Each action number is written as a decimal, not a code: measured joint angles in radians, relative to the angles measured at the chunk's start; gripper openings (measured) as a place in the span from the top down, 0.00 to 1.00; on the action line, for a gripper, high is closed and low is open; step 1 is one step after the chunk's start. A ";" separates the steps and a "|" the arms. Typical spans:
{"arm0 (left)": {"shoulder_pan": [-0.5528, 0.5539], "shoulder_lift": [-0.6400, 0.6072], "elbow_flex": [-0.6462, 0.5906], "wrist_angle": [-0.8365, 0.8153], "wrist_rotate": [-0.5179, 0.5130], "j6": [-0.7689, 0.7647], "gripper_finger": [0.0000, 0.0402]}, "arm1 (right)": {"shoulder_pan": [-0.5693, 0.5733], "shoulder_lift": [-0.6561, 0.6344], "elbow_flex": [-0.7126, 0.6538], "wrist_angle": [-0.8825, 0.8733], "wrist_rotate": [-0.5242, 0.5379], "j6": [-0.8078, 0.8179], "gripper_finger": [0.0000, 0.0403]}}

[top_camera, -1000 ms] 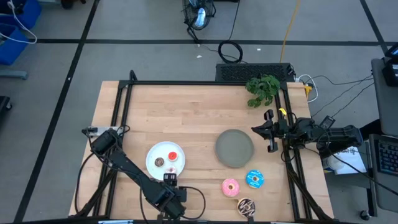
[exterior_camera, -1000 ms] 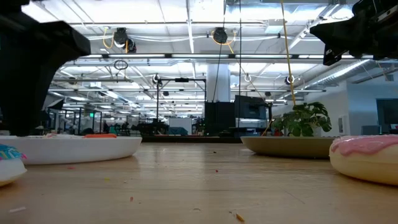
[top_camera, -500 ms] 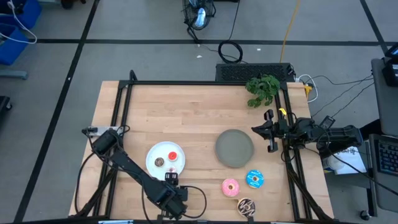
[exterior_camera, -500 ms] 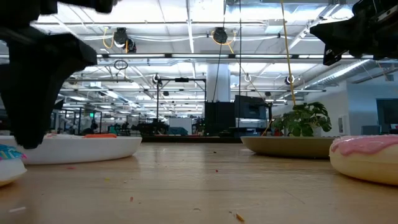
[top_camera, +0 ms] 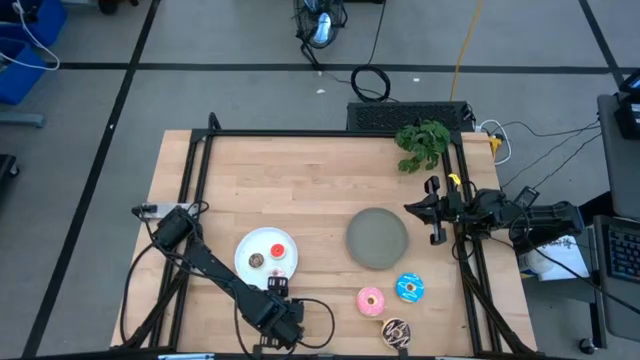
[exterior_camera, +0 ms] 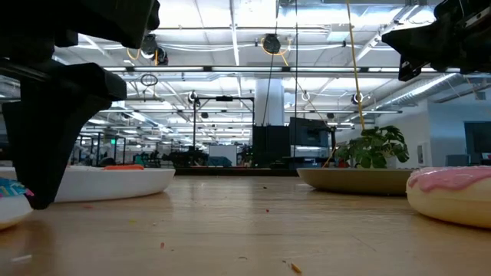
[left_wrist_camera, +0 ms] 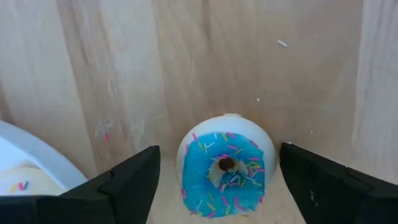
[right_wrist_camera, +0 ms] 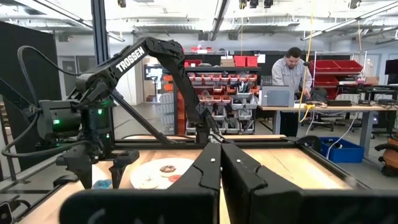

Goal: Pick & Place donuts
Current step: Put the small blue donut on the white plate

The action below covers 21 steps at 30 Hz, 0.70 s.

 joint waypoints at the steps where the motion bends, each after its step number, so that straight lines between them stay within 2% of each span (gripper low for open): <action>1: 0.000 0.003 0.000 0.005 0.004 0.002 0.21 | 0.000 0.000 0.000 -0.001 0.000 0.000 1.00; 12: -0.002 0.007 0.003 0.005 0.029 -0.024 0.55 | 0.000 0.000 0.000 0.000 0.000 0.000 1.00; 16: 0.000 0.013 0.031 -0.029 0.007 -0.027 0.58 | 0.000 0.000 0.000 0.000 0.000 0.000 1.00; 21: 0.010 0.017 0.092 -0.106 -0.044 -0.031 0.55 | 0.000 0.000 0.000 -0.001 0.000 0.000 1.00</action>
